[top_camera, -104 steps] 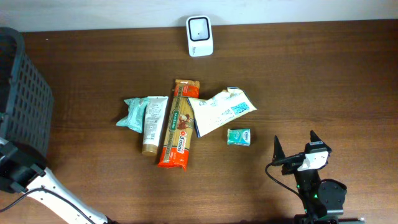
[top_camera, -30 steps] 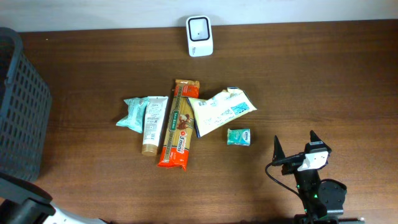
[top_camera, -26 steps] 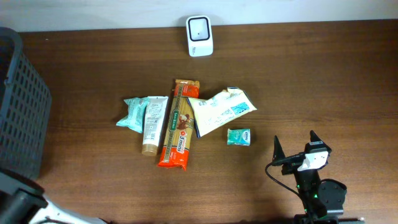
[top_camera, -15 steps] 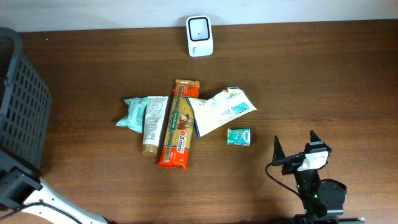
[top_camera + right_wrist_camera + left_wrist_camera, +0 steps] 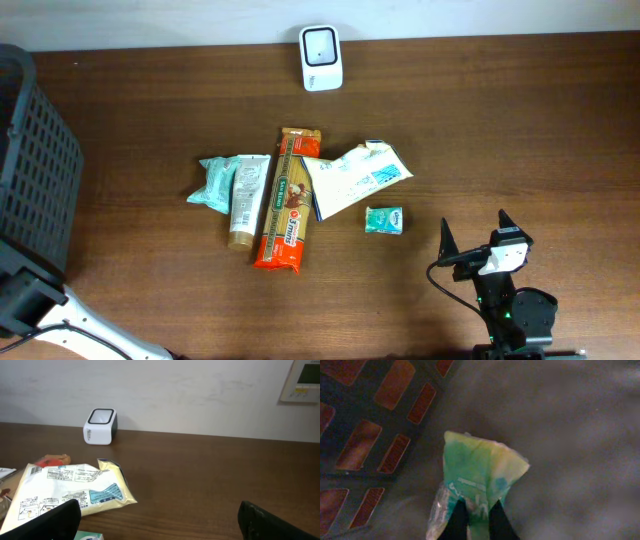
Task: Scan the item barcode
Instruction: 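Pick a small white-green box from the basket with the left gripper, place it front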
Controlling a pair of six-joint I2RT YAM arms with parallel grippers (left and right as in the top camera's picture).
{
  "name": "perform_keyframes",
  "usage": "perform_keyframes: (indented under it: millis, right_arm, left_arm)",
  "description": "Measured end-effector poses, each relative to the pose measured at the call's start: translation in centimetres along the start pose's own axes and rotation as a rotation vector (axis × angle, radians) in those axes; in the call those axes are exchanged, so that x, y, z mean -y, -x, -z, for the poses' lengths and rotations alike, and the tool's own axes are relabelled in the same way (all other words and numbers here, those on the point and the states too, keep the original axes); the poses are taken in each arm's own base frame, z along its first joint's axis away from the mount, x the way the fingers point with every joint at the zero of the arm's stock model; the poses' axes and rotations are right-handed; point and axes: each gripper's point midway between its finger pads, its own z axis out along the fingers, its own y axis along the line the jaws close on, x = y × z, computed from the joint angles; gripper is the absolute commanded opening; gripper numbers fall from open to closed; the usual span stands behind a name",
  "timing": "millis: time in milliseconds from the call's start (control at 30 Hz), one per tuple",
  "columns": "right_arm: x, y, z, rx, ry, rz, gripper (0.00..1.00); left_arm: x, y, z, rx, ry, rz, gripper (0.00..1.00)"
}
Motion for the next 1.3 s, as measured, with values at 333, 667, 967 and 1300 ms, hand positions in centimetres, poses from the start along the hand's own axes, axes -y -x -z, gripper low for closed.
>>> perform_keyframes:
  millis: [333,667,967,1300]
  right_arm:
    - [0.0,0.0,0.0,0.0,0.0,0.0,0.99]
    - [0.0,0.0,0.0,0.001,0.0,0.0,0.99]
    - [0.0,0.0,0.0,-0.001,0.0,0.001,0.99]
    - [0.0,0.0,0.0,0.0,0.0,0.0,0.99]
  left_arm:
    - [-1.8,7.0,12.6,0.162,0.056,0.119,0.0]
    - [16.3,7.3,45.1,0.444,-0.401,-0.064,0.0]
    - [37.3,-8.9,31.9,-0.116,-0.752,-0.347,0.0]
    - [33.0,-19.5,22.6,-0.359,-0.375,-0.221,0.99]
